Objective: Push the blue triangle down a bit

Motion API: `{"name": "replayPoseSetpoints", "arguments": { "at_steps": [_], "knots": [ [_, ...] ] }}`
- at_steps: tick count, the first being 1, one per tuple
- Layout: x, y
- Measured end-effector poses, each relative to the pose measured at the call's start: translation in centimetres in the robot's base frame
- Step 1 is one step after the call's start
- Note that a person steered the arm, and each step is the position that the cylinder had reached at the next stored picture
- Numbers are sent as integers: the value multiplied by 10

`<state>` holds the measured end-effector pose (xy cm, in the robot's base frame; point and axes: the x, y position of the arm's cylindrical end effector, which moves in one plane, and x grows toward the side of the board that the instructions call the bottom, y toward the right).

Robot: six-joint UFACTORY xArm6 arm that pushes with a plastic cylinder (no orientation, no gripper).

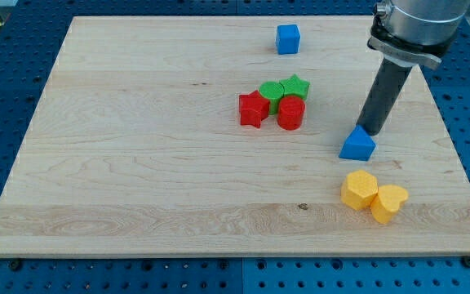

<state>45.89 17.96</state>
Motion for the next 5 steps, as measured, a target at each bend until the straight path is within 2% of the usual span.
{"name": "replayPoseSetpoints", "arguments": {
  "at_steps": [4, 5],
  "knots": [
    [13, -74],
    [22, -69]
  ]
}}
